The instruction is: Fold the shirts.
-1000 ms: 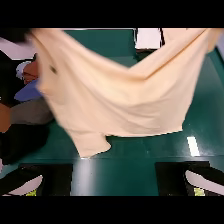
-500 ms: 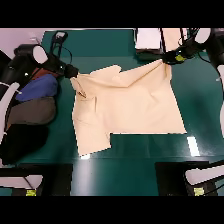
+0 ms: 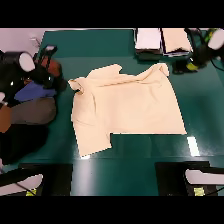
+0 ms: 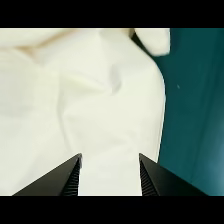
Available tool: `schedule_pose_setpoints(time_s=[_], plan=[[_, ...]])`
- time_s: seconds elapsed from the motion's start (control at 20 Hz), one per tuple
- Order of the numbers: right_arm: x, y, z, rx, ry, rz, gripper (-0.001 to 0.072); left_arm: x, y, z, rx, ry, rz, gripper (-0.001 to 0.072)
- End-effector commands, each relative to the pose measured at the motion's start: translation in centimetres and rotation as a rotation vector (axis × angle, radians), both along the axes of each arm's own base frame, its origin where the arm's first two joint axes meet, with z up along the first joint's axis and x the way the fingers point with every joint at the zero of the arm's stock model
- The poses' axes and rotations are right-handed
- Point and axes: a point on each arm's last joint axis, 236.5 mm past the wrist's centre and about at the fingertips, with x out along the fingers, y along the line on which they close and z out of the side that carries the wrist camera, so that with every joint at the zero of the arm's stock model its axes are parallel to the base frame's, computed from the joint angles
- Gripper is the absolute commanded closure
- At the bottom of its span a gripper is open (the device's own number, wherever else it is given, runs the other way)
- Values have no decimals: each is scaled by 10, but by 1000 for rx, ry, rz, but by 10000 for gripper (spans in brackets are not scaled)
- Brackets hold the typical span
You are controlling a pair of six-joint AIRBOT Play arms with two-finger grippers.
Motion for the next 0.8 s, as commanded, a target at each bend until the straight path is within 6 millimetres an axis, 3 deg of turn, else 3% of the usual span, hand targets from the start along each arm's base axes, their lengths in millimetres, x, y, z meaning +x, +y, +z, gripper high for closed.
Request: schedule_pose_setpoints(time_s=[0.0, 0.05, 0.1, 0.15, 0.35, 0.6, 0.75], plan=[[-75, -29, -36, 4, 124, -76, 284, -68, 11, -43, 1, 156, 50, 333], [-93, -37, -48, 9, 153, -102, 240, -83, 8, -58, -16, 192, 53, 332], [-109, -42, -57, 13, 172, -125, 240, -94, 4, -75, -36, 225, 59, 263], [-119, -44, -64, 26, 182, -143, 240, -100, -2, -89, -71, 241, 74, 147], [-134, -32, -72, 149, 158, -185, 240, -101, -28, -121, -216, 231, 150, 146], [-135, -28, -70, 167, 147, -185, 239, -108, -59, -134, -342, 305, 135, 149], [-139, -29, -71, 159, 165, -181, 239, -117, -61, -134, -335, 330, 73, 564]])
